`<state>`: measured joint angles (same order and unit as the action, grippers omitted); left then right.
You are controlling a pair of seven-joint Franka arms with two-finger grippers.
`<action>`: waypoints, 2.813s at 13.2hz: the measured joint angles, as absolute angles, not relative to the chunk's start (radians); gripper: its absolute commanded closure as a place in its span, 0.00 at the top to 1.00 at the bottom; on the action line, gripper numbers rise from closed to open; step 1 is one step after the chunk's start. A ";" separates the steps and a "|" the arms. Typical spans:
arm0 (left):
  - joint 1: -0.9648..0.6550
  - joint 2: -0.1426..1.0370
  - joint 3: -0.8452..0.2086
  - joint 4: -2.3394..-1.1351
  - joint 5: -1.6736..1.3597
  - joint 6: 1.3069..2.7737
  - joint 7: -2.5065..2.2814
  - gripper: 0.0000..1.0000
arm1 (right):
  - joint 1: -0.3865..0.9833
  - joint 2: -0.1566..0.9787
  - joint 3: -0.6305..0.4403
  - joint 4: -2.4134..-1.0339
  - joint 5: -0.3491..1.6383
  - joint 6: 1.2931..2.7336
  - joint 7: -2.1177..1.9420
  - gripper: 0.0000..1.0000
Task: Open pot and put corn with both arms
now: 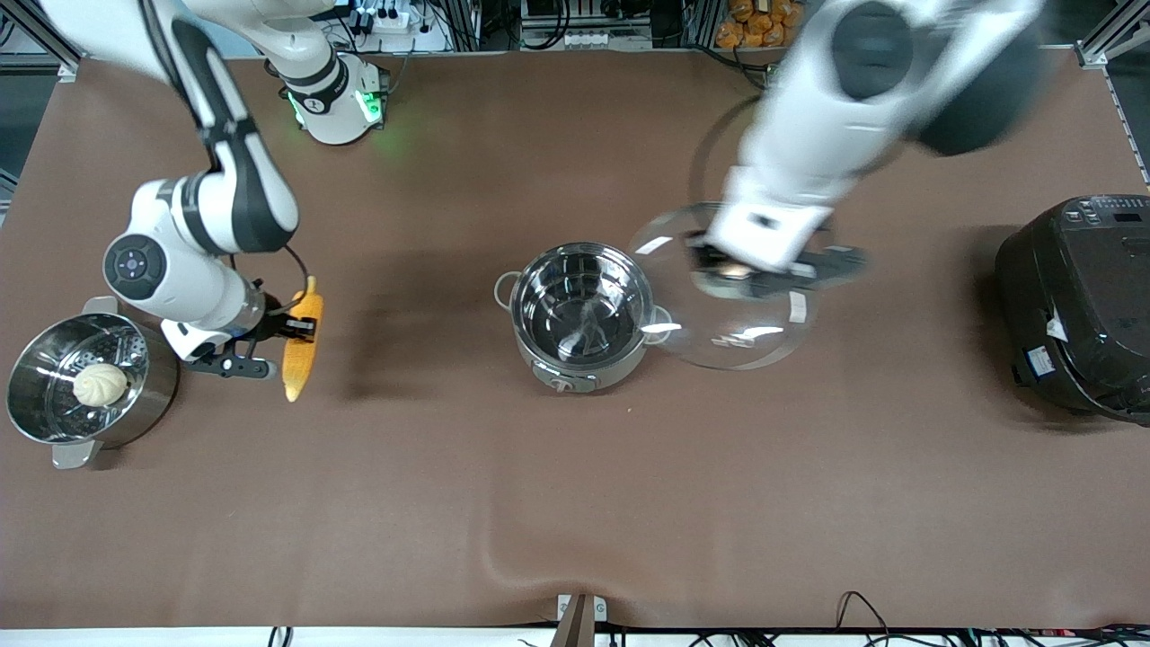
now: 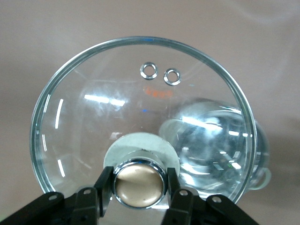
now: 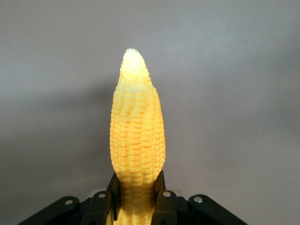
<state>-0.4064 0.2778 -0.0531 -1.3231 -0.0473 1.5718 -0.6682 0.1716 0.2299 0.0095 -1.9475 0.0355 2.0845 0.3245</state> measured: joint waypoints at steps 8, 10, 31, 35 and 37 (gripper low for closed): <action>-0.112 0.287 -0.051 -1.554 -0.058 1.633 -0.306 0.00 | 0.710 0.427 0.018 -1.584 0.060 2.158 0.988 0.00; -0.094 0.289 -0.052 -1.664 -0.055 1.740 -0.303 0.00 | 0.800 0.536 0.010 -1.551 -0.029 2.259 1.153 0.10; -0.075 0.356 -0.063 -2.143 -0.003 2.373 -0.289 1.00 | 0.401 0.252 -0.033 -1.462 -0.072 1.762 0.620 1.00; -0.072 0.319 -0.062 -2.092 -0.003 2.343 -0.302 1.00 | 0.193 0.211 -0.035 -1.469 0.051 1.665 0.339 1.00; -0.070 0.263 -0.062 -1.987 -0.003 2.191 -0.301 1.00 | 0.104 0.171 -0.035 -1.481 0.075 1.619 0.295 1.00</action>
<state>-0.0700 0.2635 -0.0618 -1.9868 -0.0027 2.1914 -0.3010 0.1042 0.1712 -0.0351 -1.4815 0.0746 1.6190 0.2945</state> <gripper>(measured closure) 0.000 0.000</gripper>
